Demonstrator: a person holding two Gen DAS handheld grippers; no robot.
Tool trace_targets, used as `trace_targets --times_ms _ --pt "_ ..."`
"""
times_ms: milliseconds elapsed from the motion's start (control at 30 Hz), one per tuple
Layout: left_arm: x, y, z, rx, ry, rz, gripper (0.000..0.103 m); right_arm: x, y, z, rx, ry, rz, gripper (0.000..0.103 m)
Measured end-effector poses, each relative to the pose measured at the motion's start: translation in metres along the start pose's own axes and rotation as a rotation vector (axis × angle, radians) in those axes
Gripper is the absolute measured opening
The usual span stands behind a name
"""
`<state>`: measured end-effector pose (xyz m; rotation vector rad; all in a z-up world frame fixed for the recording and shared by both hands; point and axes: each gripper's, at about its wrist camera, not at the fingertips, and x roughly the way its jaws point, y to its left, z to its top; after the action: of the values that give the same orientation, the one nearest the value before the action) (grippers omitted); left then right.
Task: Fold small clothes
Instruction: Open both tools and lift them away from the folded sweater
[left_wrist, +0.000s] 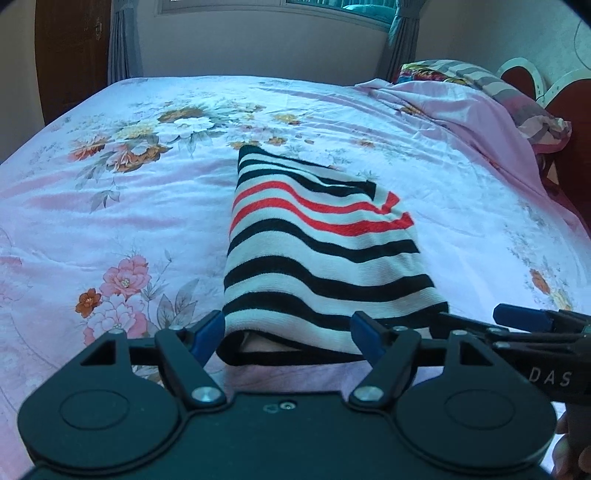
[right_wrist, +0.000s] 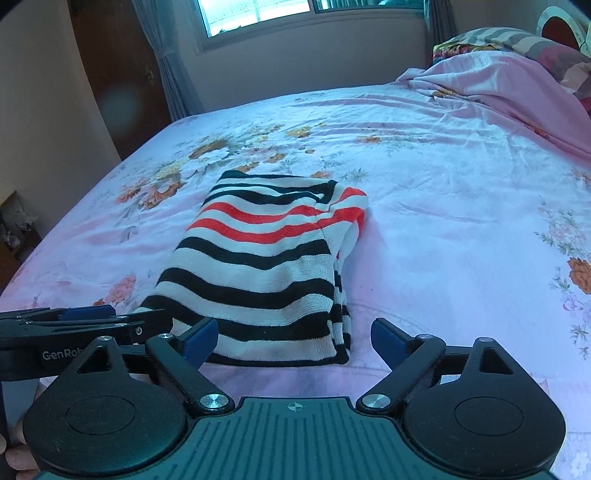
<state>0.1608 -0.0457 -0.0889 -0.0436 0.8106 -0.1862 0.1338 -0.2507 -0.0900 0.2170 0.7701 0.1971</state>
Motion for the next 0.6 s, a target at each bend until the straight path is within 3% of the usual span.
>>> trace_targets --times_ms 100,200,467,600 --pt "-0.008 -0.001 0.0 0.004 -0.002 0.002 0.075 -0.007 0.001 -0.001 0.004 -0.007 -0.003 0.09" --pt "-0.017 -0.004 -0.002 0.027 -0.02 0.008 0.077 -0.014 0.002 -0.001 0.014 -0.009 -0.011 0.103" --pt "-0.037 -0.004 -0.009 0.035 -0.028 0.014 0.081 -0.03 0.009 -0.005 0.016 0.014 -0.047 0.103" --pt "-0.051 -0.004 -0.013 0.018 -0.024 0.025 0.091 -0.044 0.013 -0.012 -0.01 0.01 -0.031 0.103"
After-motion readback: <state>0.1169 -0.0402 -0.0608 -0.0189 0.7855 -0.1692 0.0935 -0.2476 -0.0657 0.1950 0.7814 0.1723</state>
